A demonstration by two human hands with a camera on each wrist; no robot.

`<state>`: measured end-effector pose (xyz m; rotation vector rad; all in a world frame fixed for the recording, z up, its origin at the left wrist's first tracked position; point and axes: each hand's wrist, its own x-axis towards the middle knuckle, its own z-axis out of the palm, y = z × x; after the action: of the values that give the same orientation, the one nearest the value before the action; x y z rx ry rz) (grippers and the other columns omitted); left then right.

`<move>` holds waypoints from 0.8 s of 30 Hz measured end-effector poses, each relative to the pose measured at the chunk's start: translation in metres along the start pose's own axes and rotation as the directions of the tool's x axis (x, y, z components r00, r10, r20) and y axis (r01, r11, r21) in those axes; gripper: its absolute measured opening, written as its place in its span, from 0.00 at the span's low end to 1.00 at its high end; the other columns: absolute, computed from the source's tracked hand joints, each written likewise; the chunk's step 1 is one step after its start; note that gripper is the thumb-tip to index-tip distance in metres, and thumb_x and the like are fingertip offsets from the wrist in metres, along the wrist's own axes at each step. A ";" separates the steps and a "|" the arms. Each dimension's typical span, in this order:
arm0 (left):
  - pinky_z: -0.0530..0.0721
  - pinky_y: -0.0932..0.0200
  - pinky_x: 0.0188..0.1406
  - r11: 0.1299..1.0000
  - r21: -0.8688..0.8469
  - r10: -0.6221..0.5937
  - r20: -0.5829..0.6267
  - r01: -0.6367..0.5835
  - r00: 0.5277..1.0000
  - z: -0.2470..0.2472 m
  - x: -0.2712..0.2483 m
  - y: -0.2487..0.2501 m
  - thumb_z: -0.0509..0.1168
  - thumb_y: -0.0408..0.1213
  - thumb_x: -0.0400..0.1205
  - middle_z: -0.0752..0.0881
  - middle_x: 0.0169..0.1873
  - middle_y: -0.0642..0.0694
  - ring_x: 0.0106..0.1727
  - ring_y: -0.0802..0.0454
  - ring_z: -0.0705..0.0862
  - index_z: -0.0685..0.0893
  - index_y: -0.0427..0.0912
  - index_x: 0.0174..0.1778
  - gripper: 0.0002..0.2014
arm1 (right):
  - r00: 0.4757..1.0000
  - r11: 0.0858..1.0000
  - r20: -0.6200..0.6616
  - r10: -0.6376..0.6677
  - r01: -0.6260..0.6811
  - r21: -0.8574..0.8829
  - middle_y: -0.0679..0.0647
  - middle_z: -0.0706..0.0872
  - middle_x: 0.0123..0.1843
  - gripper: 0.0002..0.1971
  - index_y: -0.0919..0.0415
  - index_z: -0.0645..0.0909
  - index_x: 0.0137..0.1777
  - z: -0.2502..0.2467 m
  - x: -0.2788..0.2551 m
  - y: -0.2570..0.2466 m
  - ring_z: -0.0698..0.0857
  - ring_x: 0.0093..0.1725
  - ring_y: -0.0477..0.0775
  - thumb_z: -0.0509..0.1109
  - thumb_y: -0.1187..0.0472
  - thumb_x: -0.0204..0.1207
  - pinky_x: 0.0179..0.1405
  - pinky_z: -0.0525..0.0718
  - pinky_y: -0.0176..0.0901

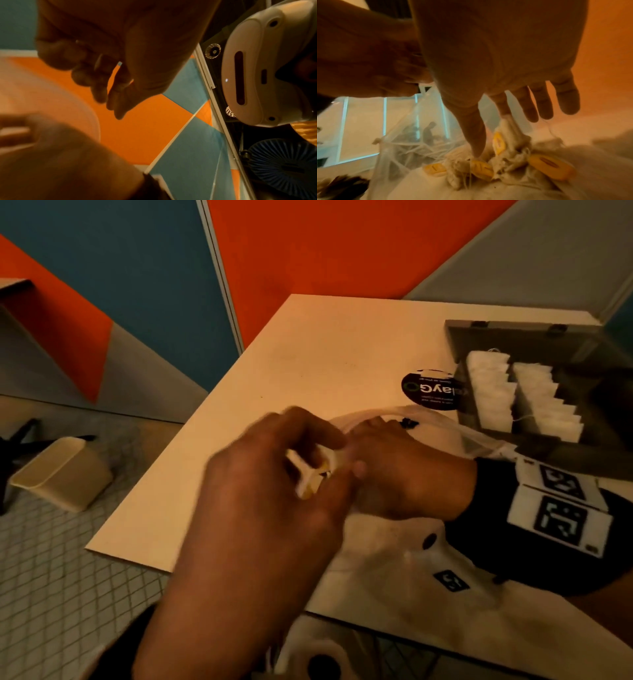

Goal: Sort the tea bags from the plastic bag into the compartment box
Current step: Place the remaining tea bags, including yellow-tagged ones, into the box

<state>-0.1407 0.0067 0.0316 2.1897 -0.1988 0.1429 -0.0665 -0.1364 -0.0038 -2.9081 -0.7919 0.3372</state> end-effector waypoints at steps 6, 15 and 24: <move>0.69 0.70 0.32 0.854 0.517 -0.156 0.152 0.056 0.976 -0.023 0.004 -0.018 0.72 0.67 0.58 0.70 0.40 0.68 0.40 0.68 0.73 0.62 0.69 0.44 0.28 | 0.942 0.950 0.227 -0.247 0.281 -0.133 0.47 0.73 0.34 0.10 0.60 0.76 0.39 -0.005 0.005 -0.033 0.75 0.41 0.51 0.60 0.61 0.82 0.46 0.74 0.40; 0.70 0.74 0.35 0.798 0.602 -0.149 0.161 0.022 0.976 -0.040 0.020 -0.046 0.69 0.48 0.79 0.80 0.36 0.63 0.40 0.66 0.79 0.72 0.63 0.34 0.12 | 0.890 0.932 0.299 -0.345 0.362 -0.001 0.45 0.77 0.46 0.11 0.54 0.81 0.61 0.000 0.054 -0.057 0.73 0.52 0.49 0.61 0.53 0.85 0.60 0.71 0.42; 0.79 0.66 0.33 0.907 0.398 -0.151 0.000 0.138 0.989 -0.059 0.034 -0.062 0.71 0.45 0.77 0.85 0.34 0.58 0.38 0.59 0.86 0.81 0.55 0.34 0.07 | 0.956 0.973 0.222 -0.193 0.158 0.167 0.44 0.78 0.42 0.11 0.42 0.75 0.43 0.008 0.093 -0.067 0.79 0.42 0.48 0.76 0.54 0.73 0.45 0.80 0.42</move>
<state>-0.0967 0.0872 0.0235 2.6049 -0.0223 0.0695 -0.0228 -0.0315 -0.0180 -2.6661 -1.0042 0.7019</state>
